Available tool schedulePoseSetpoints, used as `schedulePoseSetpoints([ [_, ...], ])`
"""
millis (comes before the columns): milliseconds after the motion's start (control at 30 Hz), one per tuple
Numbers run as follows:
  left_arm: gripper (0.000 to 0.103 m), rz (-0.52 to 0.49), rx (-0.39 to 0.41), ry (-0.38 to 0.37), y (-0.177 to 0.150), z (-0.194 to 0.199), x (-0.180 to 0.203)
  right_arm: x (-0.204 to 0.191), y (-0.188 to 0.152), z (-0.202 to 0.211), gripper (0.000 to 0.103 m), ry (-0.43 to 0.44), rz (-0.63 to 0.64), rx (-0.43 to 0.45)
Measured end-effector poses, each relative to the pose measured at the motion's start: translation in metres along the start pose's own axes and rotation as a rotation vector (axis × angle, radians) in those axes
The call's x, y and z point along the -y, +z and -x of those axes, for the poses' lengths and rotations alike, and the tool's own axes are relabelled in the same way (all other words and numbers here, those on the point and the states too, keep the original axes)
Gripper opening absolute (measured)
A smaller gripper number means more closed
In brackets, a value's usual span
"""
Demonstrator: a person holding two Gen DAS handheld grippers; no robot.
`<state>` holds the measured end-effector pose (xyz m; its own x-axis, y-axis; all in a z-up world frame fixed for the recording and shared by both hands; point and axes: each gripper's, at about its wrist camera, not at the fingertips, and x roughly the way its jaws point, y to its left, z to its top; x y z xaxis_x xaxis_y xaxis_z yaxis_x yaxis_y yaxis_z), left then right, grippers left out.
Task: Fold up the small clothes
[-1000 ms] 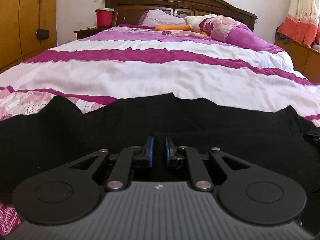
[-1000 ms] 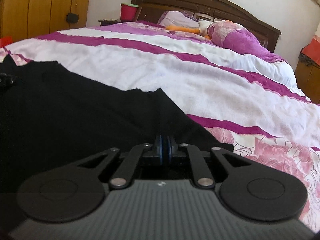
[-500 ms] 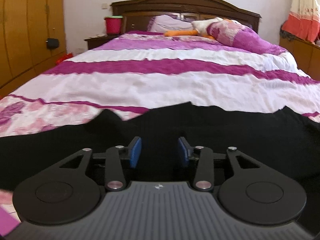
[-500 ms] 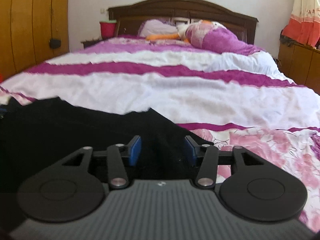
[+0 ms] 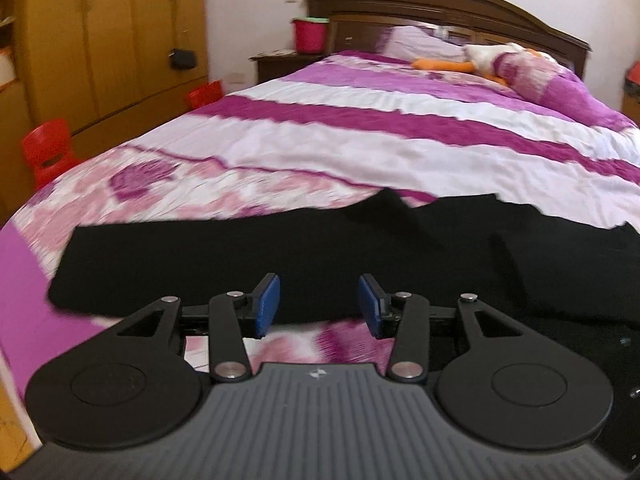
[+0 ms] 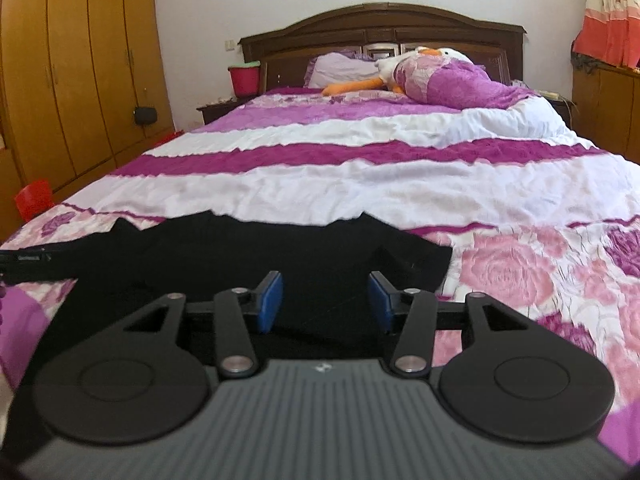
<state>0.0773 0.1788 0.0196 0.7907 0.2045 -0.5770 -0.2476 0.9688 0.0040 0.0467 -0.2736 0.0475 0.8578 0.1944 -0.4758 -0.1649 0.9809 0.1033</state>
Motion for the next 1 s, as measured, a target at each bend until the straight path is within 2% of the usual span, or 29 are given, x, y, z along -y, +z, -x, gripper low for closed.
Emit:
schedulePoseSetpoints([
  [67,0.050,0.040,-0.016,0.038,-0.005,0.000,-0.021,-0.008,-0.004,0.007,0.050,-0.007,0.006,-0.023],
  [167,0.050,0.132,-0.074,0.151,-0.011,-0.011,-0.050,-0.017,-0.014,0.011,0.050,-0.030,0.010,-0.062],
  [233,0.050,0.209,-0.095,0.175,-0.016,-0.019,-0.069,-0.021,-0.025,0.009,0.050,-0.051,0.013,-0.083],
  [300,0.050,0.281,-0.122,0.164,-0.021,-0.028,-0.084,-0.023,-0.036,0.005,0.050,-0.076,0.000,-0.112],
  [433,0.051,0.414,-0.082,0.124,-0.027,-0.031,-0.104,-0.025,-0.059,-0.001,0.050,-0.104,-0.030,-0.141],
  [633,0.051,0.518,-0.058,0.138,-0.024,-0.052,-0.113,-0.028,-0.086,-0.018,0.049,-0.133,-0.038,-0.201],
  [800,0.052,0.478,-0.009,0.169,-0.016,-0.076,-0.114,-0.026,-0.093,-0.020,0.050,-0.132,-0.067,-0.181],
  [967,0.052,0.537,0.020,0.156,-0.011,-0.085,-0.123,-0.022,-0.097,-0.017,0.050,-0.114,-0.074,-0.165],
  [1000,0.047,0.545,0.021,0.154,-0.009,-0.085,-0.125,-0.021,-0.097,-0.017,0.050,-0.112,-0.082,-0.161],
])
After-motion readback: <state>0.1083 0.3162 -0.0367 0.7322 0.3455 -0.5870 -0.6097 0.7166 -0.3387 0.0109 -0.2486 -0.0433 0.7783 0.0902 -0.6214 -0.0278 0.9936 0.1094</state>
